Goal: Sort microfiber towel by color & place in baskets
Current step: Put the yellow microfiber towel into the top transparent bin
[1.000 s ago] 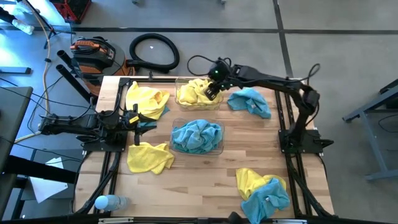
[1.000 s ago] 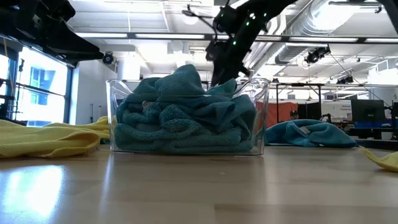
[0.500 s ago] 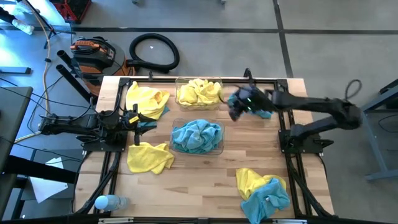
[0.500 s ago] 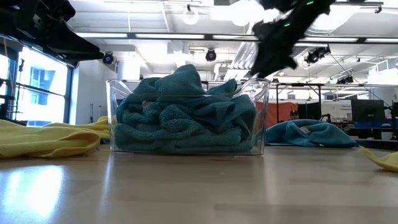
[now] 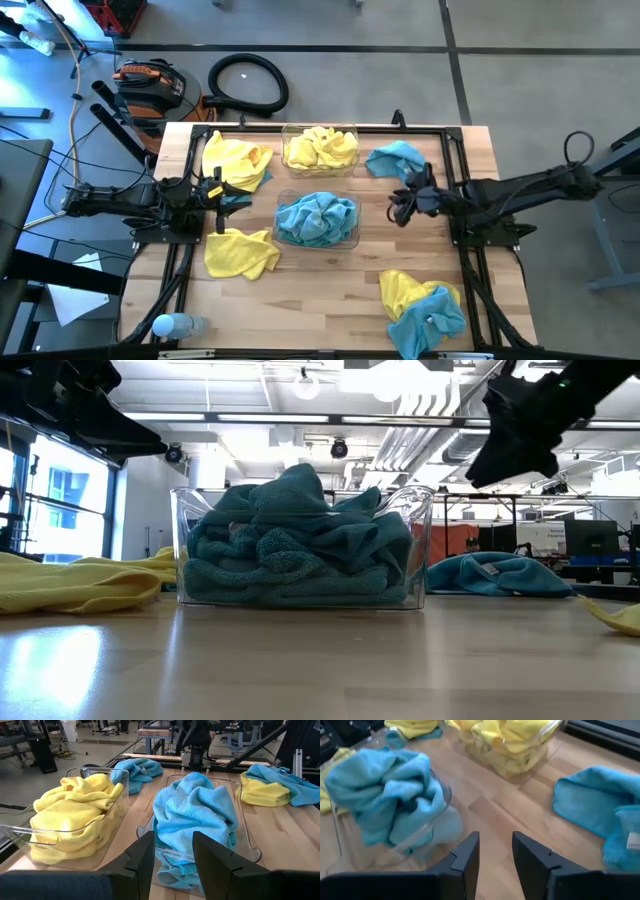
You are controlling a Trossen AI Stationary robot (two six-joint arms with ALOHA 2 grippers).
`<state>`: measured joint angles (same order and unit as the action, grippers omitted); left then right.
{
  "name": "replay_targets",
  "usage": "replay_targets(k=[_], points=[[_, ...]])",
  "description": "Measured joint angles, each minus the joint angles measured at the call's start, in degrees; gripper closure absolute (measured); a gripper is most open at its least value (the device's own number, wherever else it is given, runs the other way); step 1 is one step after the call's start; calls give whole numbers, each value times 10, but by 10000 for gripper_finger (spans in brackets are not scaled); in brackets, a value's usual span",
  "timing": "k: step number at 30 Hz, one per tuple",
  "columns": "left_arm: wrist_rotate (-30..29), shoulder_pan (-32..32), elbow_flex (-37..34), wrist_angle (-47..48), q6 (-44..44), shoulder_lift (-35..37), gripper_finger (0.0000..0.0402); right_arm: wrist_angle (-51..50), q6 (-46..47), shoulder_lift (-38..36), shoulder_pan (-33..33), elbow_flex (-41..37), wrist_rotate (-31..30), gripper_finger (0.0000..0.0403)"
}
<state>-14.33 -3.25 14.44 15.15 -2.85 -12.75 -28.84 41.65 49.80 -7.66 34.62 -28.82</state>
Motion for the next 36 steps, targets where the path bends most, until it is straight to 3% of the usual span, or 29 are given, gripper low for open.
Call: replay_targets(k=[8,30,36], points=[[0,0,0,0,-27,0,280,3,33,1,-38,-33,-33,308],[2,0,0,0,-55,-1,280,4,48,1,-38,-44,-37,309],[2,0,0,0,-55,-1,280,5,45,31,-39,-44,-54,309]])
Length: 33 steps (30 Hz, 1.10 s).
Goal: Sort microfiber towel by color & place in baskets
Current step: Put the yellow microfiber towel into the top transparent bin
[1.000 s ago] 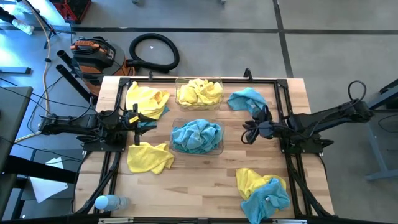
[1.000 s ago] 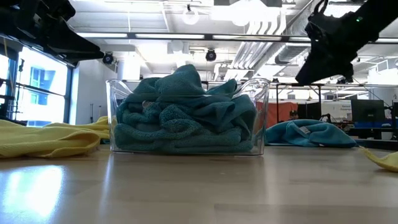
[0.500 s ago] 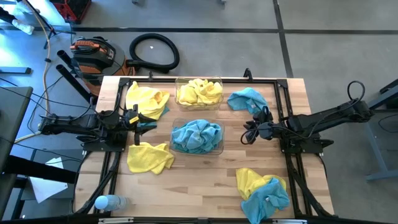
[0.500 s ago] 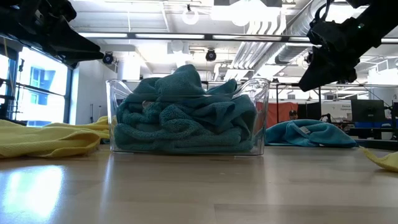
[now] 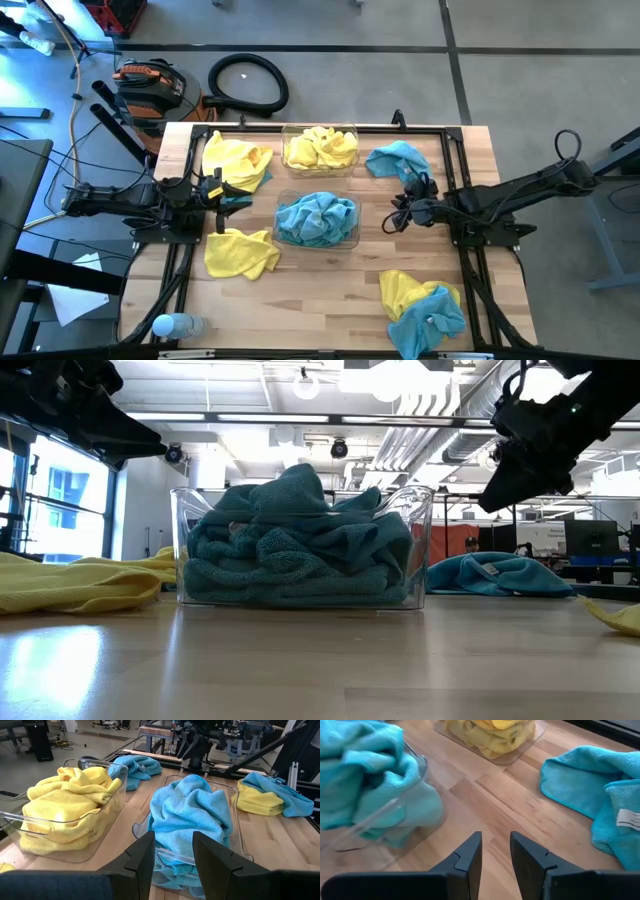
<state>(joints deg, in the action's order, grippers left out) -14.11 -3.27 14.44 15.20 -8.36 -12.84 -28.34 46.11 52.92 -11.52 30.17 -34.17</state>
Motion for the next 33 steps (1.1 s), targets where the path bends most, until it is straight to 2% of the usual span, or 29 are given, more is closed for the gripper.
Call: replay_targets(k=[4,9,19,25,29,31,33], points=[[0,0,0,0,0,0,280,6,4,35,-20,0,-32,309],[0,0,0,0,0,0,280,8,67,83,-54,0,-92,309],[0,0,0,0,0,0,280,23,150,170,-113,0,-62,309],[-1,0,0,-5,-6,0,280,39,134,182,-133,0,-59,309],[-4,0,0,-46,-34,0,280,45,122,179,-124,0,-61,309],[-45,0,0,-85,-41,-1,280,47,105,179,-120,0,-62,309],[-116,3,1,-105,-51,-9,280,51,90,179,-114,0,-61,309]])
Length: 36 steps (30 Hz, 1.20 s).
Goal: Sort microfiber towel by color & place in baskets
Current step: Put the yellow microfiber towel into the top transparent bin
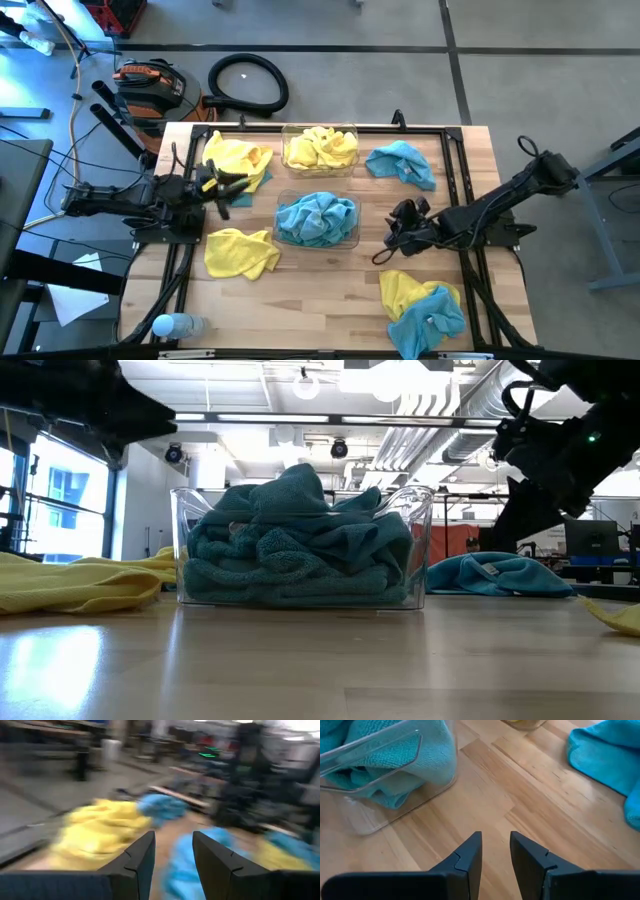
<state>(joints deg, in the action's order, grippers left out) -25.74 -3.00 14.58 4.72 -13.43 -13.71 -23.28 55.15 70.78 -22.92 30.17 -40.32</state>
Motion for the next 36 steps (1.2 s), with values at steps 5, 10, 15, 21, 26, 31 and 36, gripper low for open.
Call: replay_targets(k=[5,10,15,21,26,31,36], points=[[-90,26,43,54,-18,-64,280,9,-26,0,10,0,7,309],[-107,86,111,130,-77,-177,280,9,-36,0,18,0,9,309],[-93,159,162,181,-151,-291,280,9,-42,0,23,0,12,309],[-26,231,179,181,-203,-403,280,9,-49,0,23,0,14,309],[21,281,185,181,-234,-481,280,9,-49,0,23,0,15,309],[29,316,185,181,-248,-548,280,9,-49,0,23,0,15,309],[37,331,185,181,-259,-603,280,9,-49,0,23,0,15,309]])
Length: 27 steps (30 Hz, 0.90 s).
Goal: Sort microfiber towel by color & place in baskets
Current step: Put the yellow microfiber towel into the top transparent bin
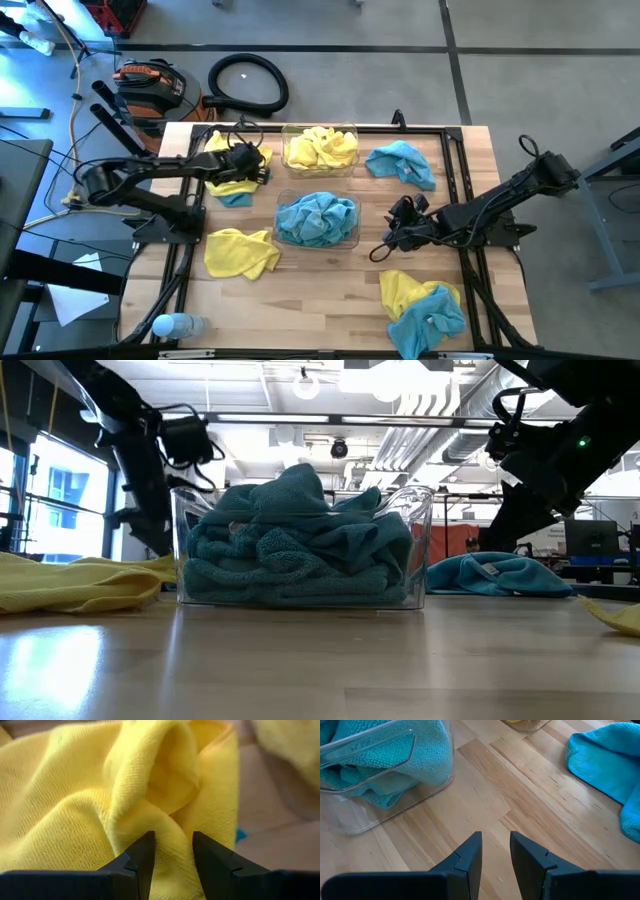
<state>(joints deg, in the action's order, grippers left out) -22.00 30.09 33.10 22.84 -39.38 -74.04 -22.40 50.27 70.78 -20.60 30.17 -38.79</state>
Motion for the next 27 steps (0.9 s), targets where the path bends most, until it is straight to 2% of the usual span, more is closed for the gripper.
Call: replay_targets(k=[5,11,15,20,27], points=[[8,0,0,-1,5,-39,297,0,0,0,0,0,0,309],[12,-1,0,-3,7,-46,390,0,0,0,0,0,0,309],[13,-2,0,-4,13,-19,395,0,1,0,0,0,0,309],[20,-10,13,11,28,49,400,0,2,0,0,0,0,309],[-4,-43,122,59,98,130,401,0,9,0,0,0,0,309]])
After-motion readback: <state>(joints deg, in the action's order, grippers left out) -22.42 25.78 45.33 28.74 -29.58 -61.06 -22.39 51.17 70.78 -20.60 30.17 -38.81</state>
